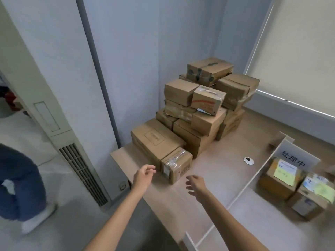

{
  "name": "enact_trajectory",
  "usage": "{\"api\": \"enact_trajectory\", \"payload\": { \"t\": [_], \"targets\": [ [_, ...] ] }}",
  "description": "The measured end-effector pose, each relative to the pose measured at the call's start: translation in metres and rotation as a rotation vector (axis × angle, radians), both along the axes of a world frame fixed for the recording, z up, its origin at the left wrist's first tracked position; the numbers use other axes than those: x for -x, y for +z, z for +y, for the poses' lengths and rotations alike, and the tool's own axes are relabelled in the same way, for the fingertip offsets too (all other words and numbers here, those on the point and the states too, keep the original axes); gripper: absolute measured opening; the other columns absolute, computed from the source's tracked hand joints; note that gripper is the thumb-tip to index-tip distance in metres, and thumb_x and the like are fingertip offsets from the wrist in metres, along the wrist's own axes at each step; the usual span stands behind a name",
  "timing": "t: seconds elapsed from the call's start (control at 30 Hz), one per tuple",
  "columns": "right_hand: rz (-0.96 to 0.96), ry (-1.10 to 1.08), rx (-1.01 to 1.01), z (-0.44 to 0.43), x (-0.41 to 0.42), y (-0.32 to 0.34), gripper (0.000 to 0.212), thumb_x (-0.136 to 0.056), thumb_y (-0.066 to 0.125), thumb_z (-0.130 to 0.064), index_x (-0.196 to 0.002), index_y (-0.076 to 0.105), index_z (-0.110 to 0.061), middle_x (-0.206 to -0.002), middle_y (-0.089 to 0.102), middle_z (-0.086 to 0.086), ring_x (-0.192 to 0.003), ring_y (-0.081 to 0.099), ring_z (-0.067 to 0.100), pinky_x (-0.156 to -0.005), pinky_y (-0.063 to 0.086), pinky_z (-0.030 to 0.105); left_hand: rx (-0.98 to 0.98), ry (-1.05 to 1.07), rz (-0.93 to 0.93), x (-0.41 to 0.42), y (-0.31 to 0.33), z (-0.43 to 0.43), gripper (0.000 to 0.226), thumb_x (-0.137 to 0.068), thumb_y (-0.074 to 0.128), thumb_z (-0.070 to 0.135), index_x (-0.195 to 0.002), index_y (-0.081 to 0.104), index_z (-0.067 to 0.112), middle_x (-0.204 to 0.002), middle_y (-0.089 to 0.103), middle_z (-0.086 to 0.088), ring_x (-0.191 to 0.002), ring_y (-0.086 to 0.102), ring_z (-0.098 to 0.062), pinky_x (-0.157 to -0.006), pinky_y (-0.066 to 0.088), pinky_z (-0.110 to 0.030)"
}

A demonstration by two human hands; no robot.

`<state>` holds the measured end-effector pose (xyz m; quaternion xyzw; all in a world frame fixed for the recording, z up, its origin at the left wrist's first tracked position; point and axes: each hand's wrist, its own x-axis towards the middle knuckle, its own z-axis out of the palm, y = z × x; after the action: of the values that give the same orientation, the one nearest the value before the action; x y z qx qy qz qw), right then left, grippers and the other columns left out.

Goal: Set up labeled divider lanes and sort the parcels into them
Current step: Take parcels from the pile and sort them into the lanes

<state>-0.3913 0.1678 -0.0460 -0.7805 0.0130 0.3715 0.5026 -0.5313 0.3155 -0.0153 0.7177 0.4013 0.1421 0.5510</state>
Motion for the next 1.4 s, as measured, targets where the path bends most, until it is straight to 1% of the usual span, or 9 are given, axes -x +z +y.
{"api": "enact_trajectory", "payload": {
  "t": [0.23,0.4,0.5,0.67,0.83,1.0,1.2,1.3,1.4],
  "targets": [
    [0.179,-0.254,-0.004,0.091,-0.018,-0.013,0.056,-0.097,0.048,-0.036,-0.142,0.032,-0.008,-0.143,0.039,0.015,-0.128,0.041,0.036,-0.101,0.039,0.047,0.059,-0.208,0.045,-0.053,-0.010,0.078,0.017,-0.096,0.046,0.011,-0.100,0.061,0.018,-0.095,0.067,0.003,-0.098,0.058,-0.011,-0.069,0.039,-0.012],
    [0.166,-0.453,-0.013,0.137,-0.024,-0.046,0.080,-0.086,0.058,-0.053,-0.148,0.021,-0.018,-0.148,0.035,0.013,-0.132,0.037,0.038,-0.104,0.037,0.047,0.087,-0.321,0.066,-0.070,-0.019,0.124,0.019,-0.097,0.046,0.013,-0.103,0.062,0.019,-0.098,0.067,0.005,-0.099,0.058,-0.008,-0.079,0.042,-0.017],
    [0.142,-0.560,0.005,0.149,-0.033,-0.077,0.070,-0.085,0.059,-0.050,-0.141,0.035,-0.015,-0.134,0.051,0.014,-0.116,0.053,0.036,-0.094,0.048,0.042,0.105,-0.363,0.067,-0.080,-0.025,0.143,0.019,-0.096,0.046,0.013,-0.102,0.063,0.020,-0.098,0.067,0.005,-0.100,0.058,-0.008,-0.089,0.042,-0.023],
    [0.119,-0.662,0.068,0.146,-0.031,-0.081,0.038,-0.091,0.055,-0.016,-0.126,0.046,-0.003,-0.114,0.060,0.019,-0.098,0.060,0.038,-0.081,0.051,0.042,0.098,-0.423,0.062,-0.095,-0.031,0.156,0.024,-0.094,0.049,0.009,-0.089,0.063,0.027,-0.091,0.069,0.005,-0.097,0.063,-0.013,-0.092,0.048,-0.029],
    [0.219,-0.801,-0.195,0.112,-0.014,-0.057,0.018,-0.093,0.046,0.006,-0.110,0.052,0.005,-0.078,0.057,0.019,-0.061,0.053,0.034,-0.037,0.051,0.036,0.089,-0.466,0.026,-0.108,-0.027,0.153,0.024,-0.092,0.050,0.004,-0.086,0.063,0.023,-0.088,0.069,0.001,-0.095,0.065,-0.020,-0.084,0.048,-0.024],
    [0.269,-0.733,-0.385,0.065,0.005,-0.031,0.029,-0.098,0.042,-0.001,-0.125,0.050,0.003,-0.101,0.062,0.020,-0.091,0.061,0.037,-0.071,0.056,0.043,0.052,-0.551,0.076,-0.122,-0.022,0.134,0.023,-0.092,0.056,0.013,-0.114,0.059,0.017,-0.114,0.062,-0.003,-0.101,0.055,-0.012,-0.084,0.043,-0.021],
    [0.306,-0.685,-0.637,0.023,0.019,0.001,0.029,-0.094,0.045,-0.007,-0.121,0.057,-0.008,-0.117,0.063,0.021,-0.108,0.060,0.036,-0.078,0.058,0.038,0.326,-0.776,0.176,-0.129,-0.013,0.113,0.084,-0.075,0.074,0.043,-0.144,0.030,0.022,-0.140,0.044,-0.003,-0.127,0.045,-0.022,-0.104,0.041,-0.041],
    [0.272,-0.555,-0.708,0.013,0.022,0.016,0.038,-0.094,0.043,-0.010,-0.131,0.049,-0.007,-0.109,0.067,0.019,-0.093,0.068,0.027,-0.099,0.046,0.044,0.619,-0.868,0.147,-0.133,-0.007,0.105,0.112,-0.053,0.084,0.056,-0.145,0.025,0.029,-0.134,0.053,-0.002,-0.121,0.052,-0.023,-0.101,0.044,-0.051],
    [0.220,-0.458,-0.713,0.003,0.030,0.026,0.045,-0.089,0.061,-0.017,-0.132,0.050,-0.009,-0.106,0.068,0.017,-0.091,0.069,0.023,-0.100,0.045,0.044,0.757,-0.938,0.081,-0.135,-0.001,0.094,0.103,-0.055,0.084,0.046,-0.140,0.027,0.032,-0.126,0.060,-0.005,-0.115,0.059,-0.025,-0.091,0.051,-0.051]
  ]
}}
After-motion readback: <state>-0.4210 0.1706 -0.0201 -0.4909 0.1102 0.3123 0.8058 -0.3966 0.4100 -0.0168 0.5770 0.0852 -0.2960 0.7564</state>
